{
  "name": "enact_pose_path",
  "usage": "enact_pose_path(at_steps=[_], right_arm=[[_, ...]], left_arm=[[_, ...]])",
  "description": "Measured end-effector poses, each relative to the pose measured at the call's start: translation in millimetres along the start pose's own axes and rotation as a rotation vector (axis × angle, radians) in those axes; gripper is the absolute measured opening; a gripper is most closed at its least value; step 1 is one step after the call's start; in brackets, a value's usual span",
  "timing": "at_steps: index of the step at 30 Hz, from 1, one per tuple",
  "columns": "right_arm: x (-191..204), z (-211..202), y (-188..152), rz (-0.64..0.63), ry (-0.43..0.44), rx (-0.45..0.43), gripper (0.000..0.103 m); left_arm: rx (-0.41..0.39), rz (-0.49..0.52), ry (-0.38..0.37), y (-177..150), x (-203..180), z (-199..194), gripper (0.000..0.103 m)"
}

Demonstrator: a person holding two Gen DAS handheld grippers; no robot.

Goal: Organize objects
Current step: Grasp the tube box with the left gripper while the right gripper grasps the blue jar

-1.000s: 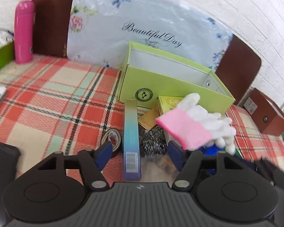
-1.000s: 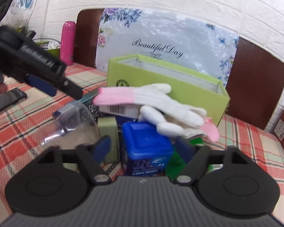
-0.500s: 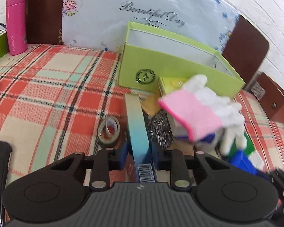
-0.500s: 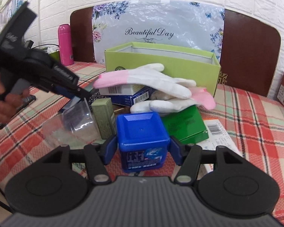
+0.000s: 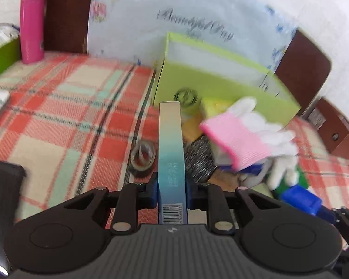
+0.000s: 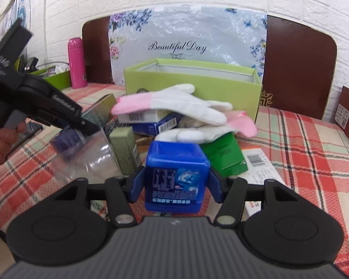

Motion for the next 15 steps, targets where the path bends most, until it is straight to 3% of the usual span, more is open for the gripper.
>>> enact_pose_path(at_steps=[8,15], right_arm=[[-24.7,-27.0,46.2,0.062,0.012,-0.152,0.055],[-60.4,-13.6,102.9,0.061,-0.062,-0.266,0.055]], left_arm=[[-0.129,0.09,-0.147,41.6,-53.6,-39.5,0.022],[-0.201,0.113,-0.141,93.5,-90.2,-16.2,0.022]])
Point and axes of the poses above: each gripper's, at about its wrist camera, not at the fingertips, and z roughly the way its jaws point, x to its left, y to its top, the point moved 8 cm from there along z, roughly the way its jaws point, and after that the axes turned 13 degrees about -z, right-handed, at the moved point
